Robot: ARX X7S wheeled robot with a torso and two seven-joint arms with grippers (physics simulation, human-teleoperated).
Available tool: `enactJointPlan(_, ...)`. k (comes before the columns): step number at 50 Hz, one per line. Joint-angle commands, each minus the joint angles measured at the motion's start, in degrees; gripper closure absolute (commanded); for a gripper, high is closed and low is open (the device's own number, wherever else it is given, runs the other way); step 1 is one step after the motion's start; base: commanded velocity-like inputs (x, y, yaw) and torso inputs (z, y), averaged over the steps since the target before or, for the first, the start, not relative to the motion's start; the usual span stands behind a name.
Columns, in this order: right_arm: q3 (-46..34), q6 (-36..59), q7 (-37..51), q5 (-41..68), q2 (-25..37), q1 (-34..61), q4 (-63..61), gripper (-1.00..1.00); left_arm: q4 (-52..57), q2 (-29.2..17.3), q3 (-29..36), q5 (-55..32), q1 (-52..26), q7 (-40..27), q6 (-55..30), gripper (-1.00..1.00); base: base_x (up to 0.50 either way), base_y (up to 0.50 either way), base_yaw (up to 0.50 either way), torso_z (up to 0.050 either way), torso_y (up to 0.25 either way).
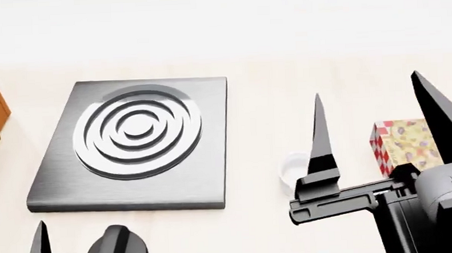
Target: Pick the akita bowl on the ramekin and place it on the plate.
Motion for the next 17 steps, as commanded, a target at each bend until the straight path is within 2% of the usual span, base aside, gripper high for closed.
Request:
enactJointPlan(1,2.4,-6.7,1.16,-3.89,-1.54,-2.78,-0.96,-1.0,-0.03,-0.19,0.17,0.1,-0.01,0.04,0.49,-1.0,0.0,0.0,0.0,0.0,0.25)
enactJointPlan(17,4.21,-11.26,2.15,-5.24,-2.82,-4.45,-3.02,-1.0,0.13,-0.51,0.09,0.44,0.35,-0.03,1.61,-1.0,0.0,0.0,0.0,0.0,0.25)
